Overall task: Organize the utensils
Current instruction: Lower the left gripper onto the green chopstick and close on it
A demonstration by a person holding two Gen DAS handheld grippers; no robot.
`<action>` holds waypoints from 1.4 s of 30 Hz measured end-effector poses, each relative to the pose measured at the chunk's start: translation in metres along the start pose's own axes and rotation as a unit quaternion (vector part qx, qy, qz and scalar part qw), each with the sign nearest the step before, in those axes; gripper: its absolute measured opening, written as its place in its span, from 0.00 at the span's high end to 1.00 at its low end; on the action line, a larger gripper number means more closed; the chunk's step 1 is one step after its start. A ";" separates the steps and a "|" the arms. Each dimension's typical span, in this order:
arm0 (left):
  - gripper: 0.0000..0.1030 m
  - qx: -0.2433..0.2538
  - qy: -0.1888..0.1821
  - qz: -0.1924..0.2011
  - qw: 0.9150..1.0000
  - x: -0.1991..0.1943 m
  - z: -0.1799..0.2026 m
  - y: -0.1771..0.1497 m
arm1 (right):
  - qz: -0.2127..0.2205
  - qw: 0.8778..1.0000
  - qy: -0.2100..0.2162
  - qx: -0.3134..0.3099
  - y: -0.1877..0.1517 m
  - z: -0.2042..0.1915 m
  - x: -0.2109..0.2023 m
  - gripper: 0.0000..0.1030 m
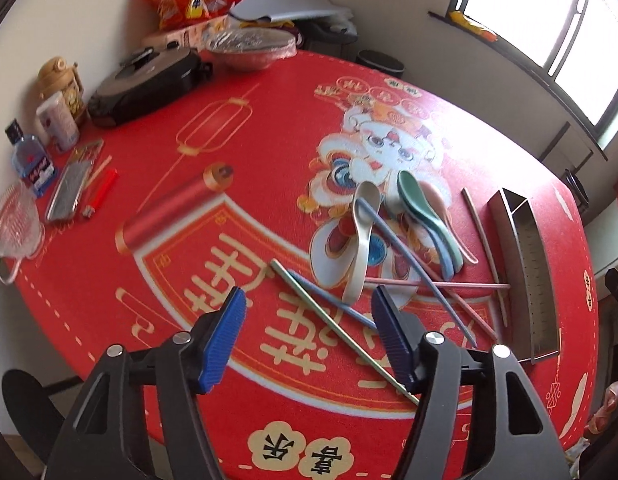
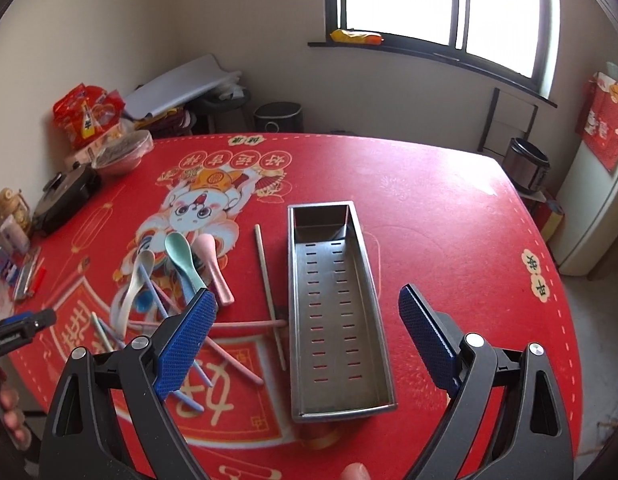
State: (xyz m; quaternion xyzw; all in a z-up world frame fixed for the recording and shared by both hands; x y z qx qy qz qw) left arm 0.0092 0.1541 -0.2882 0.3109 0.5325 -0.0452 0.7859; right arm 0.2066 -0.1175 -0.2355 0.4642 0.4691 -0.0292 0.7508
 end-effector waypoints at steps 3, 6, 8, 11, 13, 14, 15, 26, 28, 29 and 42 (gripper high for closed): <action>0.49 -0.018 0.014 -0.026 0.999 0.026 -0.001 -0.017 | -0.015 1.000 0.016 -0.013 -0.006 -0.001 0.013 0.13; 0.54 -0.027 0.014 -0.047 0.998 0.048 0.004 -0.034 | -0.031 0.999 0.027 -0.016 -0.014 0.002 0.025 0.13; 0.57 -0.028 0.021 -0.058 0.998 0.059 0.007 -0.045 | -0.040 0.999 0.028 -0.015 -0.019 0.008 0.032 0.13; 0.59 -0.031 0.029 -0.069 0.997 0.071 0.012 -0.057 | -0.049 0.998 0.031 -0.009 -0.025 0.017 0.038 0.13; 0.59 -0.031 0.035 -0.068 0.997 0.076 0.014 -0.061 | -0.053 0.998 0.032 -0.008 -0.027 0.022 0.041 0.13; 0.59 -0.029 0.040 -0.066 0.997 0.079 0.015 -0.062 | -0.053 0.998 0.033 -0.008 -0.028 0.024 0.042 0.13; 0.59 -0.026 0.045 -0.064 0.997 0.081 0.016 -0.063 | -0.053 0.998 0.034 -0.009 -0.028 0.025 0.043 0.13; 0.66 0.015 0.082 -0.055 0.995 0.090 0.024 -0.070 | -0.055 0.998 0.036 0.003 -0.031 0.041 0.044 0.13; 0.75 0.018 0.082 -0.057 0.995 0.088 0.020 -0.070 | -0.054 0.998 0.038 0.008 -0.031 0.041 0.045 0.13; 0.80 0.020 0.084 -0.057 0.995 0.088 0.019 -0.069 | -0.054 0.998 0.040 0.010 -0.031 0.041 0.045 0.13; 0.87 0.011 0.093 -0.060 0.994 0.080 -0.023 -0.062 | -0.046 0.993 0.112 0.009 -0.026 0.006 0.051 0.13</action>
Point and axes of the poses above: each gripper's, at about its wrist camera, not at the fingertips, and x roughly the way its jaws point, z to its right, y to its top, the point moved 7 cm from there along x, roughly the way its jaws point, and after that the axes turned 15 degrees about -x, right-handed, at the moved point
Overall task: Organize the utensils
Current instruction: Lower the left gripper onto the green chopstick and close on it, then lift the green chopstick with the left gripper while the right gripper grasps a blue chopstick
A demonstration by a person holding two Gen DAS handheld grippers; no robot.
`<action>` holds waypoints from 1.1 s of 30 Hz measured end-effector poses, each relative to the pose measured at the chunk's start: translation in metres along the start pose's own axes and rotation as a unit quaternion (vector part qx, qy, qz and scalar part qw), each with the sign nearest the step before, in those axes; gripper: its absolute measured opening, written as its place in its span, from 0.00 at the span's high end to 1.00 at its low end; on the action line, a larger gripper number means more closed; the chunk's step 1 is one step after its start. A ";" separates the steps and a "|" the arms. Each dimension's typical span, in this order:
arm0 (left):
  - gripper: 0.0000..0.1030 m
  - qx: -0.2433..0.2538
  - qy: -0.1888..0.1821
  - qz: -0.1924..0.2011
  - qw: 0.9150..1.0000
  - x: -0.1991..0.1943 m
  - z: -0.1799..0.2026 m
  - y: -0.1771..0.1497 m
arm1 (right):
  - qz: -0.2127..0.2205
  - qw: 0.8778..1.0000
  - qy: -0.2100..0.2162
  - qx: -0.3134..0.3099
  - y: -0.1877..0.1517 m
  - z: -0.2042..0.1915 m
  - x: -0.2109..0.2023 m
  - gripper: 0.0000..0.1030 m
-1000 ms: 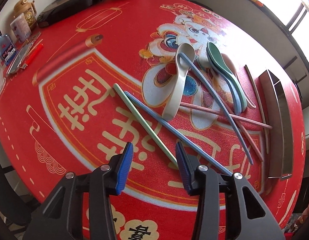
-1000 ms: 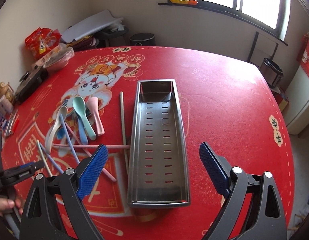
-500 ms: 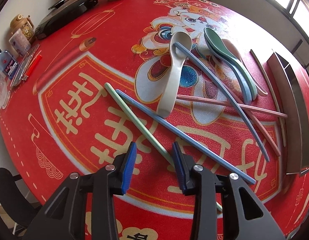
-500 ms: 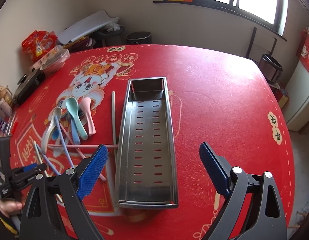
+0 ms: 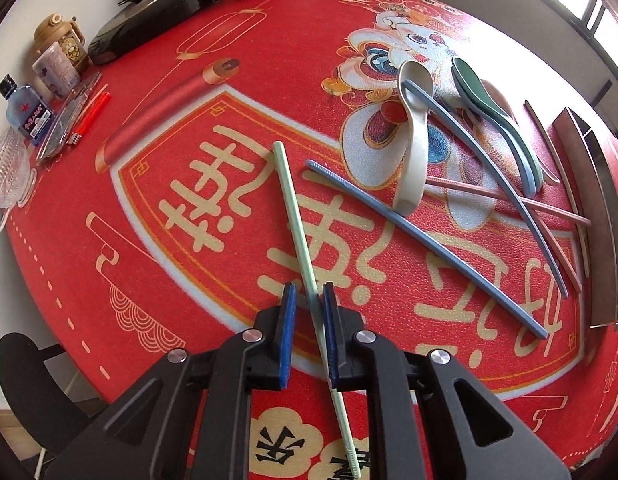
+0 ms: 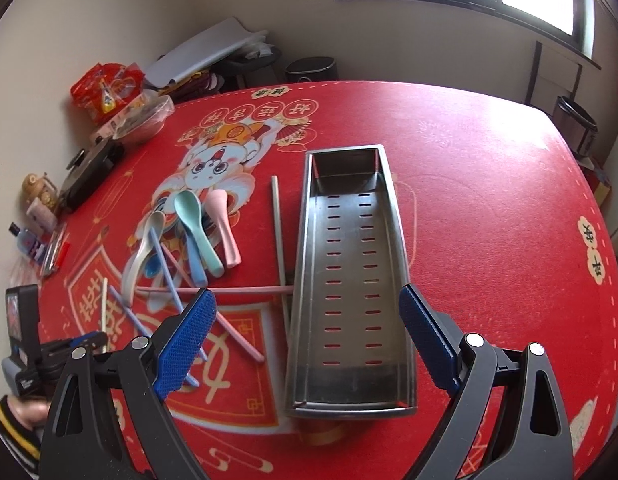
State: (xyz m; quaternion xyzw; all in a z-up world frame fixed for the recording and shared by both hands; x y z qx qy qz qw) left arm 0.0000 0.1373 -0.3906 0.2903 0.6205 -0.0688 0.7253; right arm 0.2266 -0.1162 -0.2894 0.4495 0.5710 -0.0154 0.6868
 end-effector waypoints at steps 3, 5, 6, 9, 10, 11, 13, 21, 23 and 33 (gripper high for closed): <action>0.87 0.006 -0.007 0.010 1.000 0.002 0.001 0.003 | 0.000 1.000 0.012 -0.008 0.002 -0.011 0.003 0.13; 0.87 0.013 -0.011 0.014 1.000 0.002 0.003 0.002 | -0.002 1.000 0.022 -0.014 0.003 -0.019 0.005 0.13; 0.87 0.016 -0.012 0.014 1.000 0.002 0.003 0.002 | -0.003 0.999 0.027 -0.017 0.003 -0.023 0.007 0.13; 0.87 0.020 -0.020 0.014 0.999 0.002 0.004 0.002 | -0.005 0.998 0.052 -0.032 0.008 -0.038 0.012 0.13; 0.87 0.020 -0.024 0.013 0.999 0.003 0.004 0.002 | -0.003 0.997 0.060 -0.043 0.011 -0.044 0.014 0.13; 0.87 0.021 -0.027 0.012 0.999 0.003 0.004 0.002 | -0.003 0.996 0.066 -0.055 0.013 -0.050 0.017 0.13; 0.87 0.026 -0.033 0.011 0.999 0.003 0.004 0.003 | 0.000 0.993 0.077 -0.086 0.021 -0.063 0.022 0.14; 0.87 0.026 -0.058 0.011 0.998 0.002 0.002 0.002 | -0.014 0.976 0.152 -0.157 0.052 -0.120 0.069 0.61; 0.87 0.023 -0.066 0.011 0.997 0.002 0.001 0.002 | -0.024 0.974 0.160 -0.157 0.055 -0.133 0.085 0.69; 0.87 0.008 -0.096 0.012 0.995 0.001 -0.004 0.003 | -0.084 0.977 0.159 -0.111 0.039 -0.171 0.146 0.80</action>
Point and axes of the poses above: each gripper's, at about its wrist camera, not at the fingertips, and x roughly the way its jaws point, z to its right, y to its top, the point moved 7 cm from there along x, roughly the way its jaws point, and after that the axes turned 15 degrees about -x, right-handed, at the moved point
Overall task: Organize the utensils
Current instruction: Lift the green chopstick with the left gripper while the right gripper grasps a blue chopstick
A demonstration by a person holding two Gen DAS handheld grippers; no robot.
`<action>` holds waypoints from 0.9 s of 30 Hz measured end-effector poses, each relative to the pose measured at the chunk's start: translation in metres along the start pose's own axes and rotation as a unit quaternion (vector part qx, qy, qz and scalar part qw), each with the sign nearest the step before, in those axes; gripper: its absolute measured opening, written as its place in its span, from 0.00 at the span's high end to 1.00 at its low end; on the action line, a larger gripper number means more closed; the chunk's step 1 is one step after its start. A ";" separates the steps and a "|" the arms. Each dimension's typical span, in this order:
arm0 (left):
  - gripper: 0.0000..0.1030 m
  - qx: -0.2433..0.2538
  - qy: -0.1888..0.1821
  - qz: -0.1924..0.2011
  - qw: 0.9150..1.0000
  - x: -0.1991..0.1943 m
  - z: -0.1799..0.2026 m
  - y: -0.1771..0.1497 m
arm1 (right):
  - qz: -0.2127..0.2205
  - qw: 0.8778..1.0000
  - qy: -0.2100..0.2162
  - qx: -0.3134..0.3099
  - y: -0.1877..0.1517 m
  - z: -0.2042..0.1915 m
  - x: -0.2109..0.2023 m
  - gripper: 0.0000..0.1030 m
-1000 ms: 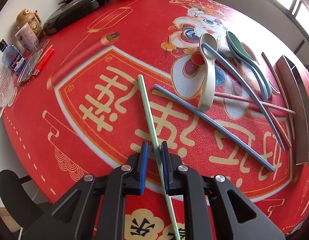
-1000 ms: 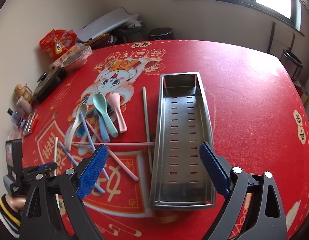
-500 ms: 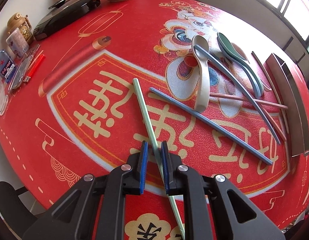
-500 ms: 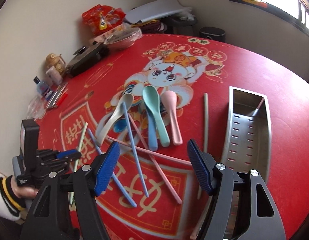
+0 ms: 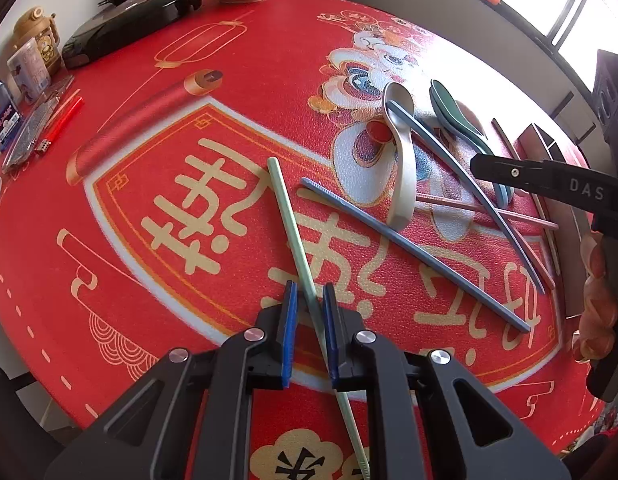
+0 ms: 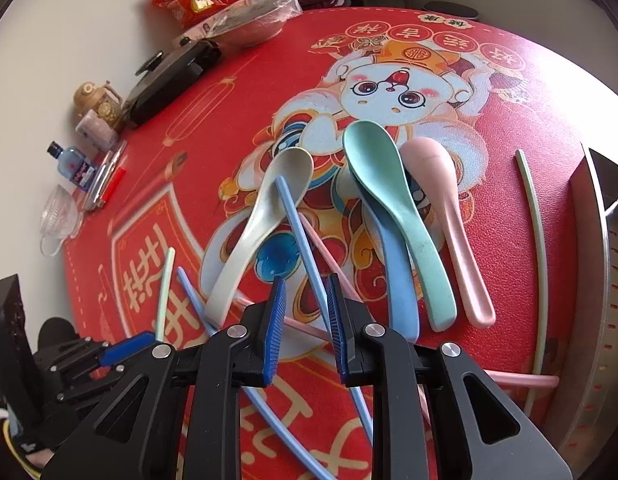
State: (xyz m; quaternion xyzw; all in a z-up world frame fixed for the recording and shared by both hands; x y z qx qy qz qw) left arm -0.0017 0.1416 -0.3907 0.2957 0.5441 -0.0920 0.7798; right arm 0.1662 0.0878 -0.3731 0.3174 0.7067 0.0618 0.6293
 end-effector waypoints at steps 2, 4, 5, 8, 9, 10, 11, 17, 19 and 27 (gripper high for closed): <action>0.87 0.000 -0.004 0.001 1.000 0.000 0.000 0.000 | -0.010 1.000 -0.009 -0.005 -0.002 -0.001 0.007 0.80; 0.87 0.000 -0.007 0.001 1.000 -0.001 -0.001 -0.001 | -0.020 1.000 -0.020 -0.008 -0.005 0.002 0.012 0.80; 0.87 0.001 -0.008 0.002 1.000 -0.001 -0.001 -0.001 | -0.024 0.999 -0.023 -0.008 -0.006 0.003 0.014 0.80; 0.87 0.002 -0.010 0.002 1.000 -0.001 -0.001 -0.001 | -0.028 0.999 -0.025 -0.003 -0.008 0.005 0.019 0.85; 0.87 0.003 -0.011 0.002 1.000 -0.001 -0.001 -0.001 | -0.028 0.999 -0.025 -0.001 -0.009 0.006 0.019 0.86; 0.87 0.004 -0.010 0.002 1.000 -0.001 -0.002 -0.001 | -0.029 0.999 -0.026 0.000 -0.010 0.006 0.019 0.88; 0.87 0.005 -0.009 0.002 1.000 -0.001 -0.001 -0.001 | -0.030 0.999 -0.025 0.000 -0.011 0.005 0.019 0.88; 0.87 0.010 -0.006 0.002 1.000 -0.002 0.000 -0.001 | -0.015 1.000 -0.017 0.004 -0.012 0.001 0.011 0.94; 0.87 0.014 -0.003 0.003 1.000 -0.002 0.001 -0.001 | 0.000 1.000 -0.012 0.008 -0.012 -0.001 0.001 0.94; 0.87 0.032 0.011 0.006 0.999 -0.001 0.004 -0.002 | 0.065 0.997 0.005 0.037 -0.034 -0.002 -0.062 0.94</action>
Point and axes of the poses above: each gripper's, at about its wrist camera, not at the fingertips, and x roughly the way its jaws point, z to its right, y to its top, the point moved 7 cm from there along x, roughly the way its jaws point, and after that the axes turned 15 degrees about -x, right-handed, at the moved point
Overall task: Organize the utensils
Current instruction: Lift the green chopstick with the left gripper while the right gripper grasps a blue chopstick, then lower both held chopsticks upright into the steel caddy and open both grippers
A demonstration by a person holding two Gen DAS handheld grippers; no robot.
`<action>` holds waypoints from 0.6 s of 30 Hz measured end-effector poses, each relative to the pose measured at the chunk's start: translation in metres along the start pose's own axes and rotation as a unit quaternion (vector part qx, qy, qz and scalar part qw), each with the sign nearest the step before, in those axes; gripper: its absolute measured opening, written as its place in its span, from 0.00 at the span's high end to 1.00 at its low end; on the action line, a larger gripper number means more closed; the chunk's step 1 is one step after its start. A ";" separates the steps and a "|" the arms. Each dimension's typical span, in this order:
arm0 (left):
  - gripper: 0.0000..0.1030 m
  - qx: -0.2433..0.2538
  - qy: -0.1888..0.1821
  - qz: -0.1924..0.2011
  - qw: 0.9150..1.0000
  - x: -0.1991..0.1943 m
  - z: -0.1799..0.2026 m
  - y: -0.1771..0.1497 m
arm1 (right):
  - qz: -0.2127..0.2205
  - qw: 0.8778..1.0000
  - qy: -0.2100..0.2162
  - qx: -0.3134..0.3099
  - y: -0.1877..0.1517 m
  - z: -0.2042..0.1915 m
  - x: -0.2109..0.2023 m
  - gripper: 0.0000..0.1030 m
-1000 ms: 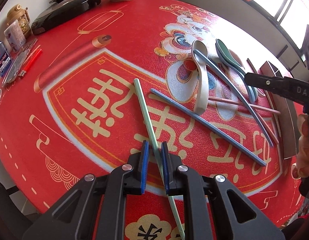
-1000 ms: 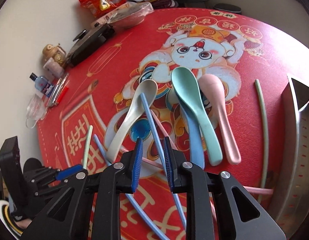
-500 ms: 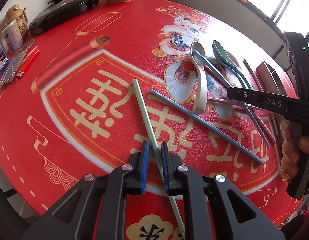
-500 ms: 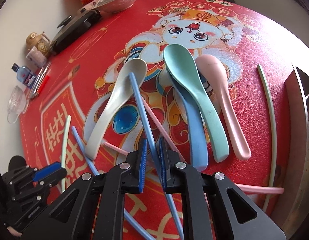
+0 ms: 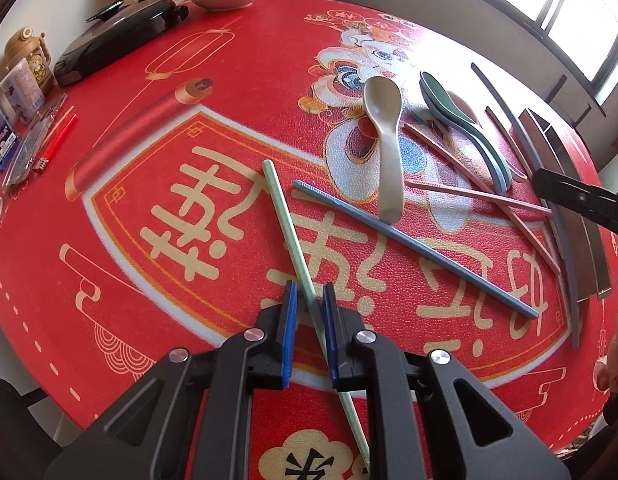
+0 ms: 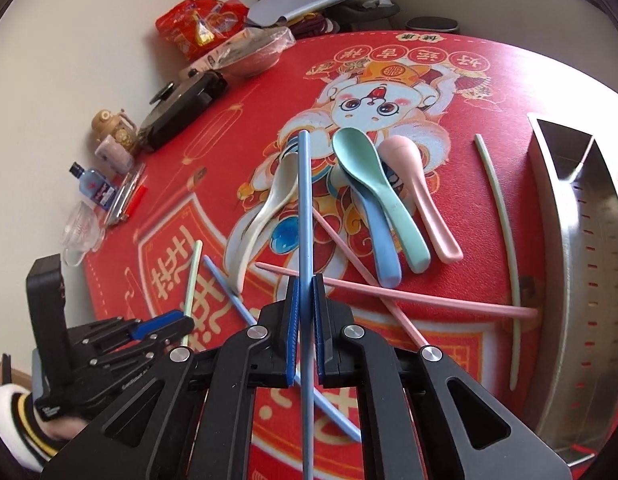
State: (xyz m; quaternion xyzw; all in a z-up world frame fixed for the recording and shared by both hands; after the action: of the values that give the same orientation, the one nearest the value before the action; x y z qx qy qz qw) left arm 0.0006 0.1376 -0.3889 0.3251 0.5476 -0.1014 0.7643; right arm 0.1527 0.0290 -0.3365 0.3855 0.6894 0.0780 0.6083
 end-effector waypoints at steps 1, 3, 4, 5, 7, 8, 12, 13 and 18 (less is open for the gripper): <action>0.87 0.003 0.003 0.001 1.000 0.000 0.001 0.000 | 0.006 1.000 -0.004 0.007 -0.001 0.004 -0.006 0.94; 0.87 0.009 0.012 0.006 1.000 0.000 0.003 -0.001 | 0.016 0.999 -0.013 0.026 -0.004 0.015 -0.017 0.94; 0.87 0.012 0.018 0.009 1.000 0.000 0.004 -0.001 | 0.022 0.999 -0.018 0.034 -0.006 0.020 -0.023 0.94; 0.87 0.015 0.023 0.010 1.000 0.001 0.005 -0.001 | 0.027 0.999 -0.024 0.040 -0.007 0.024 -0.028 0.94; 0.87 0.015 0.033 0.010 0.999 0.001 0.006 -0.001 | 0.038 0.998 -0.033 0.048 -0.010 0.031 -0.038 0.94; 0.87 0.014 0.037 0.010 0.999 0.001 0.007 -0.001 | 0.042 0.997 -0.036 0.052 -0.011 0.033 -0.042 0.94; 0.87 0.017 0.054 0.013 0.998 0.002 0.009 -0.001 | 0.056 0.995 -0.049 0.071 -0.017 0.047 -0.058 0.94; 0.87 0.018 0.057 0.013 0.998 0.002 0.009 -0.001 | 0.060 0.994 -0.053 0.077 -0.019 0.050 -0.062 0.94; 0.87 0.018 0.064 0.008 0.998 0.001 0.010 -0.003 | 0.079 0.989 -0.066 0.102 -0.027 0.067 -0.081 0.94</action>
State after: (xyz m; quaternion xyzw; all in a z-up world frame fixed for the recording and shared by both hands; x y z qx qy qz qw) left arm 0.0076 0.1299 -0.3893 0.3489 0.5908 -0.0842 0.7226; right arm 0.1982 -0.0643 -0.3056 0.5029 0.6195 0.0293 0.6021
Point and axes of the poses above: each gripper's, at about its wrist camera, not at the fingertips, and x roughly the way its jaws point, z to its right, y to its top, the point moved 7 cm from there along x, roughly the way its jaws point, and after that the axes turned 15 degrees about -x, right-handed, at the moved point
